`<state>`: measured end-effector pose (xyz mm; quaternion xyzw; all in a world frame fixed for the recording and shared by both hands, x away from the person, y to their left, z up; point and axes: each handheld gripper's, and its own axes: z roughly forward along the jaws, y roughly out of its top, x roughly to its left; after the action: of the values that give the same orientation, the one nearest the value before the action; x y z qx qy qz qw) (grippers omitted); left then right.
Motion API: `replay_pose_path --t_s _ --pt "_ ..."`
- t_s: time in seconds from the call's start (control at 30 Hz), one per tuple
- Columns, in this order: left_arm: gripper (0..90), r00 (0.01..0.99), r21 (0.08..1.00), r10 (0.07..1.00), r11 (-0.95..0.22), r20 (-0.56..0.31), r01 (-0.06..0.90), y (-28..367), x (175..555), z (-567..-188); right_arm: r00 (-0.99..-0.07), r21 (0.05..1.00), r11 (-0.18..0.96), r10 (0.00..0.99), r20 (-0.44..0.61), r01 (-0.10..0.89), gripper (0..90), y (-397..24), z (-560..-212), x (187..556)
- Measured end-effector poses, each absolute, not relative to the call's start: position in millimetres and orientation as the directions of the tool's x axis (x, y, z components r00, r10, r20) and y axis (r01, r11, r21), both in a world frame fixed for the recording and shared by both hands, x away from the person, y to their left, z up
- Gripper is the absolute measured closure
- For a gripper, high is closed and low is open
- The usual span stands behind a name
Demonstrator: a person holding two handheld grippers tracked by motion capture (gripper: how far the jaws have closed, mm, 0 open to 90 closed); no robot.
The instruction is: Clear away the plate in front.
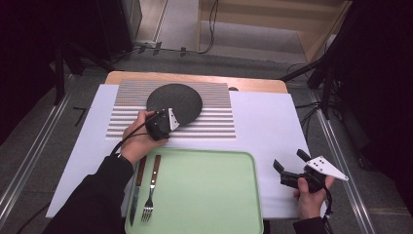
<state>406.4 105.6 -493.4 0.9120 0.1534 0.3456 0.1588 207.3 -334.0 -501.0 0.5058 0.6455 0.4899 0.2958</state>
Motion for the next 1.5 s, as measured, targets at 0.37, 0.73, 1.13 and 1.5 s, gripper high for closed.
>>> replay_pose_path --t_s 0.37,0.73,1.13,1.5 --pt "49.6 0.686 0.338 0.310 -0.936 0.658 0.098 102 404 -497 -0.311 0.929 -0.009 0.941 0.133 0.371 0.0 -335 -501 207" --pt "50.7 0.633 0.236 0.194 -0.972 0.750 0.017 95 401 -504 -0.310 0.928 -0.008 0.942 0.133 0.373 0.0 -335 -502 208" --pt "66.6 0.676 0.241 0.158 -0.970 0.720 -0.029 99 402 -505 -0.316 0.927 -0.003 0.940 0.131 0.376 0.0 -334 -503 208" --pt "82.7 0.578 0.133 0.050 -0.986 0.815 -0.103 87 395 -495 -0.315 0.926 -0.001 0.940 0.130 0.377 0.0 -334 -503 208"
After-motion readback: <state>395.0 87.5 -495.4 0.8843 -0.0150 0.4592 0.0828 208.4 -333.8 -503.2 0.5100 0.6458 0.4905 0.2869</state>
